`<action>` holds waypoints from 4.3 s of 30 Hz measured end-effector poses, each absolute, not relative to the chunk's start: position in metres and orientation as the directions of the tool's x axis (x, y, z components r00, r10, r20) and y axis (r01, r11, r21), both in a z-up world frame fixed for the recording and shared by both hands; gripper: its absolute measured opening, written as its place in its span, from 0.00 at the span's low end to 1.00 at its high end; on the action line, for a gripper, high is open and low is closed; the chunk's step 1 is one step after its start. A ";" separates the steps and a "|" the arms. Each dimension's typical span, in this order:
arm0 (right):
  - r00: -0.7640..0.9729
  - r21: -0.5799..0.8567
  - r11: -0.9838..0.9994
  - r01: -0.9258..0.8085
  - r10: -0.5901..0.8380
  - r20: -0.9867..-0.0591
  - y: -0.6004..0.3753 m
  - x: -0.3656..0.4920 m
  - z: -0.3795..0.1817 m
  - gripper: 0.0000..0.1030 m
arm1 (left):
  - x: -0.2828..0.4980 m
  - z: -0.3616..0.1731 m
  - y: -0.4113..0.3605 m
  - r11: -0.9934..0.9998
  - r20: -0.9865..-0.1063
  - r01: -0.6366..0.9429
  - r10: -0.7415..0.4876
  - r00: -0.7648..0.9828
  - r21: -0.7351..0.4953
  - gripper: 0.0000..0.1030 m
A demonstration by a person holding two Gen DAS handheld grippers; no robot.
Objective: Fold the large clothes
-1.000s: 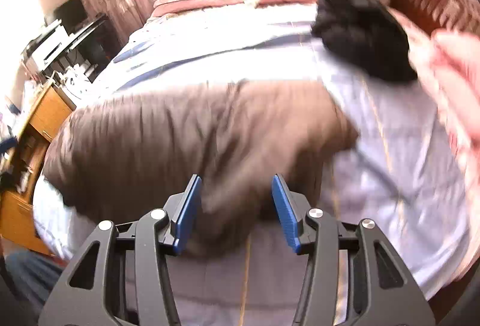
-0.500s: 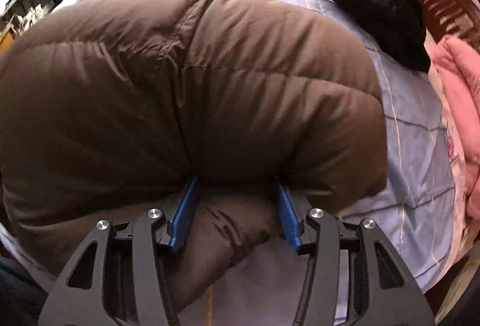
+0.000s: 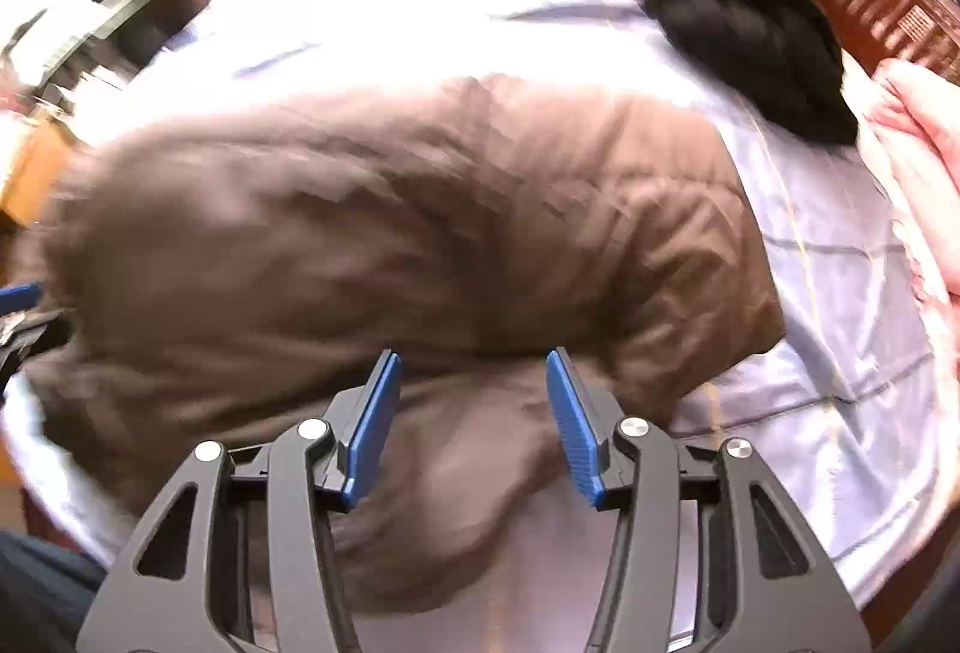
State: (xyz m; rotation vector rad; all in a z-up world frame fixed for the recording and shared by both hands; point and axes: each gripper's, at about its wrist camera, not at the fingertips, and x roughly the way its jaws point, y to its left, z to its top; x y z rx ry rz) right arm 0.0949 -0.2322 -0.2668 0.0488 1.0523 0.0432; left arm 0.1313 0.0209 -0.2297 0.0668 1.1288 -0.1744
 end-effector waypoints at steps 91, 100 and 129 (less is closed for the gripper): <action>0.575 0.198 0.978 0.060 0.128 -0.808 -0.205 0.125 -0.301 0.99 | 0.160 -0.228 0.006 0.997 -0.733 -0.052 -0.012 0.680 -0.065 0.98; 0.661 0.062 0.998 0.014 0.038 -0.749 -0.172 0.073 -0.118 0.99 | 0.075 -0.039 -0.008 0.999 -0.602 -0.026 0.000 0.798 -0.035 0.98; 0.740 0.057 0.998 0.003 0.036 -0.672 -0.162 0.013 -0.028 0.99 | 0.008 0.010 -0.043 0.999 -0.615 0.053 -0.047 0.787 -0.008 0.98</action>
